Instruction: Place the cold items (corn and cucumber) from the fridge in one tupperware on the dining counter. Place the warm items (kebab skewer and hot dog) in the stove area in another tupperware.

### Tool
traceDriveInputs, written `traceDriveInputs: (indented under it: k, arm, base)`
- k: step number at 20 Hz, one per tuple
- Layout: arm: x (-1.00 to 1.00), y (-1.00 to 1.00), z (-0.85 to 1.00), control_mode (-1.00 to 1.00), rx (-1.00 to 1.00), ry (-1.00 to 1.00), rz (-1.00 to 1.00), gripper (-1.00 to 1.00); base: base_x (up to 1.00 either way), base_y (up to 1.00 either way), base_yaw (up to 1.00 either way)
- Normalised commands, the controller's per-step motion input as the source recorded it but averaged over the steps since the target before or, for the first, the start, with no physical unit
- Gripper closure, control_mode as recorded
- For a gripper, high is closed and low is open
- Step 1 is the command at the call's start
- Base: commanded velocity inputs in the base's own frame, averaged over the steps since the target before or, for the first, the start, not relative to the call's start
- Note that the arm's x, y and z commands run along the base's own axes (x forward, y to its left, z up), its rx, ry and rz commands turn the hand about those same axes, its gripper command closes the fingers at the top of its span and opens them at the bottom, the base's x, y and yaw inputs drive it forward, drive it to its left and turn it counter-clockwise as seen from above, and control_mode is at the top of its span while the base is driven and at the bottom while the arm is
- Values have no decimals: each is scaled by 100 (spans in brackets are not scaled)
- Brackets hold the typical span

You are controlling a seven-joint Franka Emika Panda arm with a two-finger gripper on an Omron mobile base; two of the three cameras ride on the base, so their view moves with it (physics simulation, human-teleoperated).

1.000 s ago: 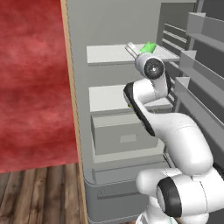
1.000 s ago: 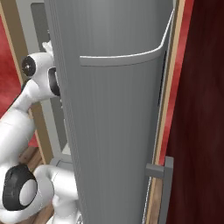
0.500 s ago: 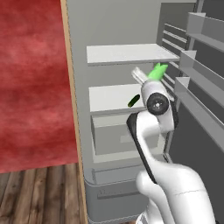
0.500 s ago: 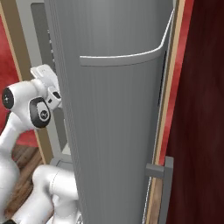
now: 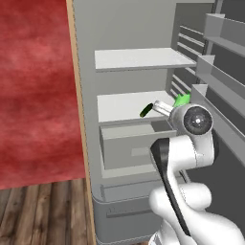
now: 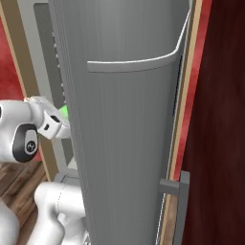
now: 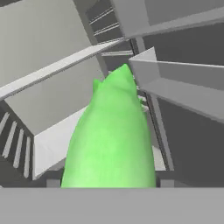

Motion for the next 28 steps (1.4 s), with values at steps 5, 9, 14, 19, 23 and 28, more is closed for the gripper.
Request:
traceDriveInputs:
  k: [5, 9, 14, 19, 23, 28]
  arm:
    - [-98, -5, -43, -100, -8, 10, 18, 100]
    - [-33, -18, -43, -100, -2, 0, 5, 100]
    - [-21, -8, -34, -100, 0, 0, 1, 100]
    - [0, 0, 0, 100, 0, 0, 0, 100]
    - [0, 0, 0, 100, 0, 0, 0, 100]
    - [0, 0, 0, 100, 0, 0, 0, 100]
  base:
    - [0, 0, 0]
    - [0, 0, 0]
    - [0, 0, 0]
    - [-29, 5, -2]
    - [-26, 36, -12]
    - [-17, 83, -18]
